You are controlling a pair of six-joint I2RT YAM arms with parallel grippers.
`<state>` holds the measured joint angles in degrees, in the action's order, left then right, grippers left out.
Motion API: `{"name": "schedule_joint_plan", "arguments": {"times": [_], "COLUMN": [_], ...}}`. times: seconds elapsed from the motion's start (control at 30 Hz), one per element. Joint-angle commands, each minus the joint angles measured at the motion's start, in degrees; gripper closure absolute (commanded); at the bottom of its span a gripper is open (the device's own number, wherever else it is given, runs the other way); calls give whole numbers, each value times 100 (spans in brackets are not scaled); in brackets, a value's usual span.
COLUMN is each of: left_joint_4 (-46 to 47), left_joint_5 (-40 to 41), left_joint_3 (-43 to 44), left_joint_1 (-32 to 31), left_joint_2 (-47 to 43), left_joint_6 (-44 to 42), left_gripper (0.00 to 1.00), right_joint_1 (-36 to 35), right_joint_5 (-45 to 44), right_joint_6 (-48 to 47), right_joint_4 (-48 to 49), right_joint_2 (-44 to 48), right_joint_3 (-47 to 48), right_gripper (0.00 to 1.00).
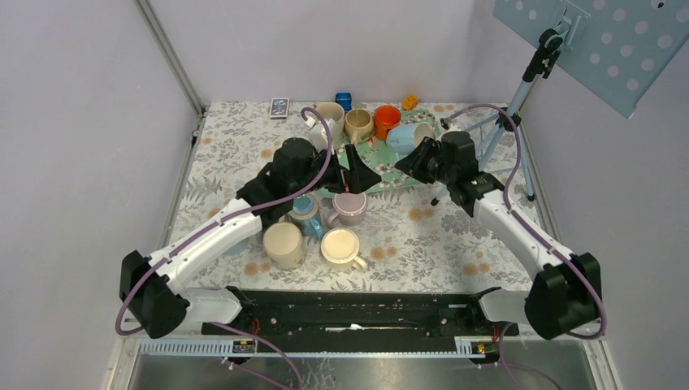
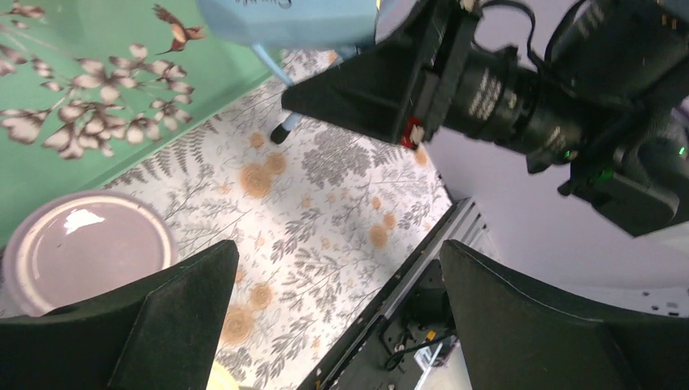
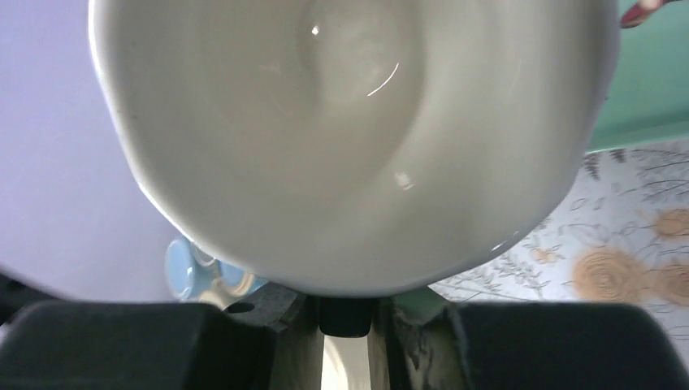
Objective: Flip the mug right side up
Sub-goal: Turn over the cup at the center of the board, then place the cup on the tray.
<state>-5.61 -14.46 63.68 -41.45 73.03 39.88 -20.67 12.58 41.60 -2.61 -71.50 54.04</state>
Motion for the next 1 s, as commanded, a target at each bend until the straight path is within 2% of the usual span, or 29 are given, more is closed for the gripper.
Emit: {"name": "schedule_joint_plan", "arguments": {"times": [0.0,0.2,0.33,0.6,0.73,0.97], "left_joint_4": [-571,-905,-1057,-990,-936,-881], "left_joint_5": [272,452,788,2199,2461,2448], "left_joint_3": [278,222,195,-181,-317,-374], "left_joint_1": [49,61,71,102,116,159], "left_joint_2": [-340,-518,-600,-807,-860,-853], "left_joint_6": [-552,-893,-1157,-1421,-1527,-1579], "left_gripper": [1,1,1,1,1,1], "right_joint_1": [19,22,73,410,478,580], "right_joint_5": [-879,-1608,-1754,-1748,-1921,-2079], "right_joint_6": [-612,-1027,-1298,-1534,-1653,-1805], "right_joint_4": [-21,-422,-634,-1169,-1328,-1376], "right_joint_2": [-503,-1422,-2137,-3385,-3711,-3943], "right_joint_3": [943,1921,2607,3923,4269,4462], "right_gripper": [100,100,100,100,100,100]}}
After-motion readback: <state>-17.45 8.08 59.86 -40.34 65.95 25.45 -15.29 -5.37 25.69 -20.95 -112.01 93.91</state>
